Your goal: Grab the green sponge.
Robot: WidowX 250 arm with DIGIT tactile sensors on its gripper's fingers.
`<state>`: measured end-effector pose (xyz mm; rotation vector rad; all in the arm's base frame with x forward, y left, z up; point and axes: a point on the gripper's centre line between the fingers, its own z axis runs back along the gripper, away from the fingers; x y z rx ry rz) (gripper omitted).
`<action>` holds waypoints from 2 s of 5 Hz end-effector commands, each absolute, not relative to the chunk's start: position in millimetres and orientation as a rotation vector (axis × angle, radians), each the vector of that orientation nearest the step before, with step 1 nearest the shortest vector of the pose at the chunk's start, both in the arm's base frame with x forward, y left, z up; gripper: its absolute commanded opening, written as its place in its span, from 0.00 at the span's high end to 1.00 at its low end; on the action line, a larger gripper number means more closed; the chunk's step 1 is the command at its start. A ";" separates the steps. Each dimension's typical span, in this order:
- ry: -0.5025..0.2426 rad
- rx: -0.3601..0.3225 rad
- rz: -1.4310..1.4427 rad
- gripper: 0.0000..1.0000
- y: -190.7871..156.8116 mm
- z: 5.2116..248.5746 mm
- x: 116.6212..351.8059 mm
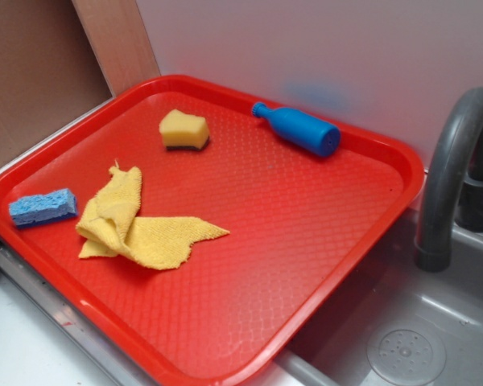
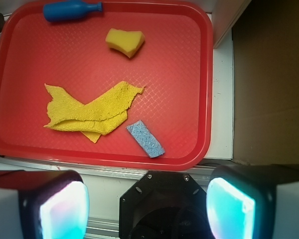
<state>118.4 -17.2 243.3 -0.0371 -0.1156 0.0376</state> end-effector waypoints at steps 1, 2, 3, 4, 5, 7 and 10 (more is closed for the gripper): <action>-0.116 -0.037 0.038 0.00 -17.2 243.3 118.4; -0.117 -0.024 0.016 0.00 -14.6 234.8 138.0; -0.203 0.024 -0.069 0.00 -10.0 220.2 177.4; -0.219 0.062 -0.320 0.00 -16.6 202.6 224.3; -0.235 0.079 -0.573 0.00 -31.9 177.6 253.1; -0.261 0.010 -0.918 0.00 -56.3 134.0 291.4; -0.114 -0.004 -0.996 0.00 -73.0 70.4 306.7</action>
